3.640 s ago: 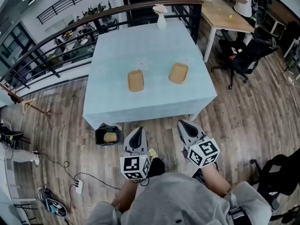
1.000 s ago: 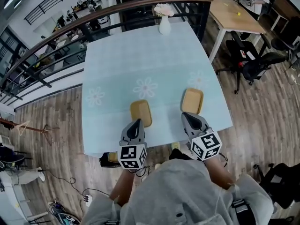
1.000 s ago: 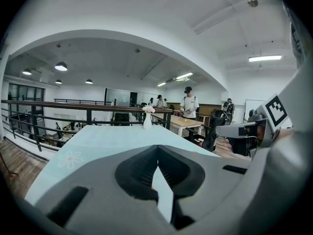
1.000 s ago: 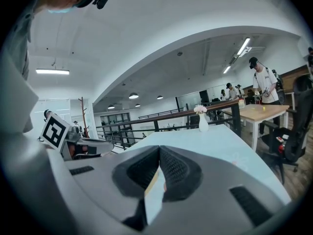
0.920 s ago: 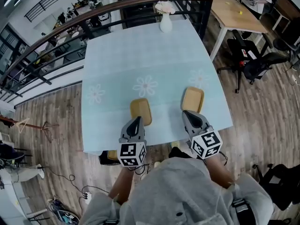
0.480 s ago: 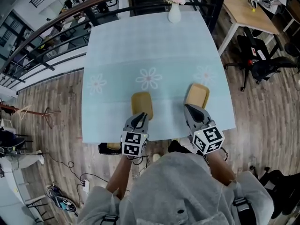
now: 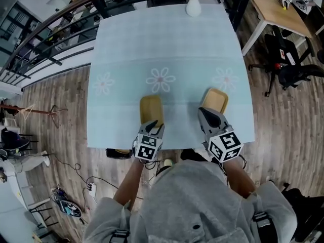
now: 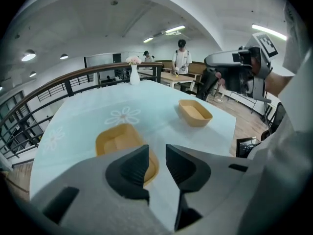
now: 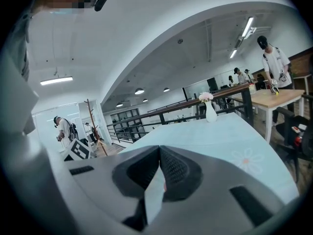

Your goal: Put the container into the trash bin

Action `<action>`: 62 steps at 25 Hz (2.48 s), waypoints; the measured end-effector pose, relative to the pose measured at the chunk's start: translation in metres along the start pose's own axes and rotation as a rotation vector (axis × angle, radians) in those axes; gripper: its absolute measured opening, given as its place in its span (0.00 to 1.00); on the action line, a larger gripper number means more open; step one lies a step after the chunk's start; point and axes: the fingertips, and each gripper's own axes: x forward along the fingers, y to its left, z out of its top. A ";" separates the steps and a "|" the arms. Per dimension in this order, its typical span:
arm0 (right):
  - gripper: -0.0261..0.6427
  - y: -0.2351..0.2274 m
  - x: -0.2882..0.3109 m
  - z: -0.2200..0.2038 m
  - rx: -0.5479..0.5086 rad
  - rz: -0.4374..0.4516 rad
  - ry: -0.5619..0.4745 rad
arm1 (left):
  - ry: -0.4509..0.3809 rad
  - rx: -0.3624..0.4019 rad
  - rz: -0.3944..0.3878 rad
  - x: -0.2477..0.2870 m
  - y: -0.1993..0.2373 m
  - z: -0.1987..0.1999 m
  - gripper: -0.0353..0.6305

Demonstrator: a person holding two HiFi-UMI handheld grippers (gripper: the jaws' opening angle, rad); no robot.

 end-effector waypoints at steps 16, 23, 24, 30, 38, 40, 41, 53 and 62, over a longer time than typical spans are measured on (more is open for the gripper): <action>0.08 -0.022 0.006 -0.007 0.011 0.040 0.023 | 0.214 -0.020 0.056 0.044 0.005 -0.050 0.23; 0.08 -0.032 0.004 -0.008 0.036 0.038 0.025 | 0.245 0.014 0.090 0.050 0.007 -0.053 0.17; 0.08 -0.033 0.004 -0.008 0.040 0.039 0.027 | 0.250 0.019 0.094 0.051 0.007 -0.052 0.16; 0.08 -0.031 0.008 -0.009 0.040 0.049 0.032 | 0.213 0.050 0.140 0.051 0.012 -0.043 0.11; 0.08 -0.022 0.011 -0.011 0.038 0.050 0.021 | 0.177 0.047 0.145 0.047 0.018 -0.036 0.10; 0.08 -0.020 0.015 -0.011 0.031 0.045 0.019 | 0.168 0.047 0.150 0.043 0.023 -0.036 0.10; 0.08 -0.019 0.016 -0.012 0.029 0.042 0.019 | 0.163 0.045 0.151 0.040 0.025 -0.037 0.10; 0.08 0.018 0.037 0.009 -0.046 0.047 -0.001 | 0.097 -0.036 0.202 -0.011 0.068 -0.057 0.10; 0.08 0.077 0.074 0.003 -0.096 0.110 0.043 | 0.083 -0.132 0.265 -0.050 0.112 -0.093 0.10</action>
